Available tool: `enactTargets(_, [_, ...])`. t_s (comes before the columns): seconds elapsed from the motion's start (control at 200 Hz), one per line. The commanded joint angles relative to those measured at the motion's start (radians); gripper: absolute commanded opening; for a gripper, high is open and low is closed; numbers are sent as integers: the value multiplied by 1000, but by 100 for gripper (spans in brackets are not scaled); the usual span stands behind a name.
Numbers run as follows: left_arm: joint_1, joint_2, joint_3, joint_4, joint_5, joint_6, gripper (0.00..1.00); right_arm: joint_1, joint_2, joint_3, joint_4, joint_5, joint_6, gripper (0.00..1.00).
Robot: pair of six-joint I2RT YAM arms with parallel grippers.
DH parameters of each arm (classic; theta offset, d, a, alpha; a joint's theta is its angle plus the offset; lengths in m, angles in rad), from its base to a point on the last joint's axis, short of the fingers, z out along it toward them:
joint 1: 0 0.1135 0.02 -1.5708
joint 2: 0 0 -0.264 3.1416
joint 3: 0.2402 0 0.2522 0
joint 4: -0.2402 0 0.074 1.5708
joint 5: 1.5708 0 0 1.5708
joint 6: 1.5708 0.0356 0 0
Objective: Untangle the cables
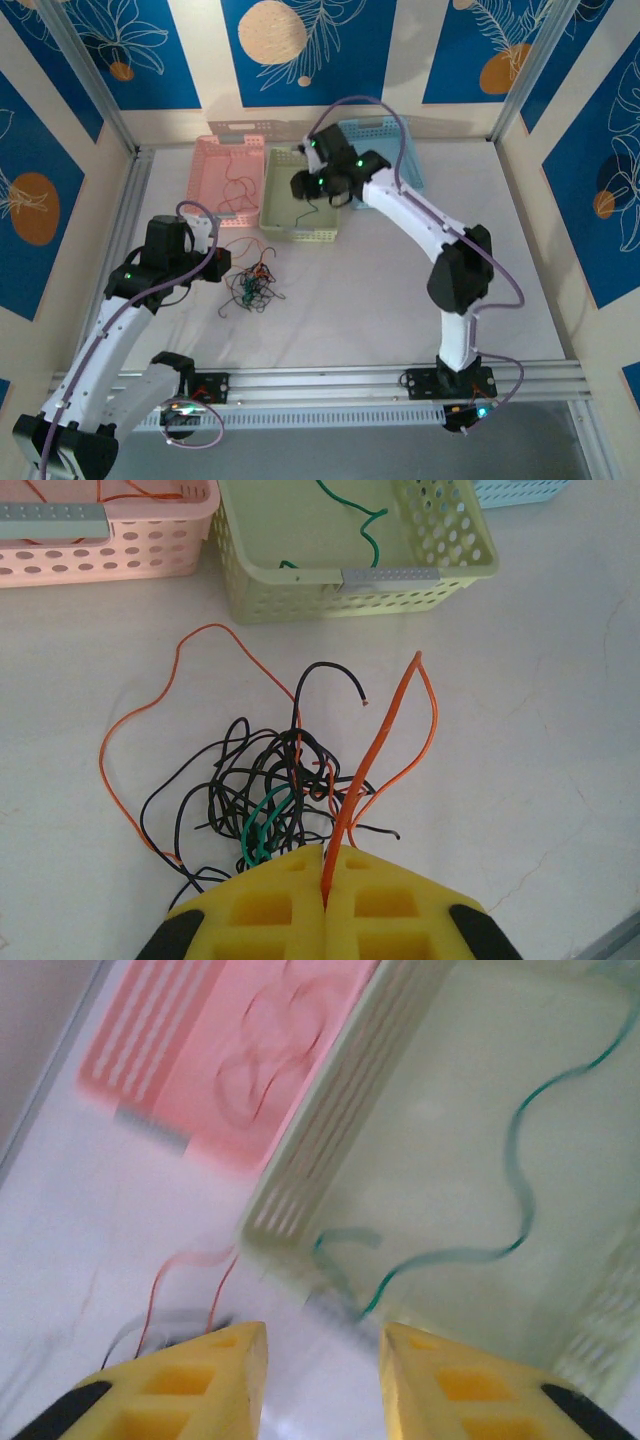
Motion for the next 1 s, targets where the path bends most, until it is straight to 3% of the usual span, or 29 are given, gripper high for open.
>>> enactTargets(0.0, [6, -15, -8, 4, 18, 7, 0, 58, -49, -165, 77, -21, 58, 29])
enactTargets(0.13, [6, -16, -10, 6, 21, 7, 0, 100, -53, -269, 106, -7, 93, 26])
enactTargets(0.285, [7, -15, -9, 6, 15, 7, 0, 117, 30, -259, 79, 4, 101, 25])
enactTargets(0.515, [6, -9, -8, 4, 16, 6, 0, 37, 208, -120, 32, 11, 131, 22])
enactTargets(0.785, [7, 3, -7, 1, 11, 7, 0, -64, 303, 13, 64, 24, 173, 22])
enactTargets(0.9, [7, 5, -7, 0, 12, 7, 0, -61, 298, 56, 34, -17, 145, 21])
enactTargets(0.995, [7, 5, -7, -1, 12, 7, 0, -1, 194, -63, 75, 30, 109, 24])
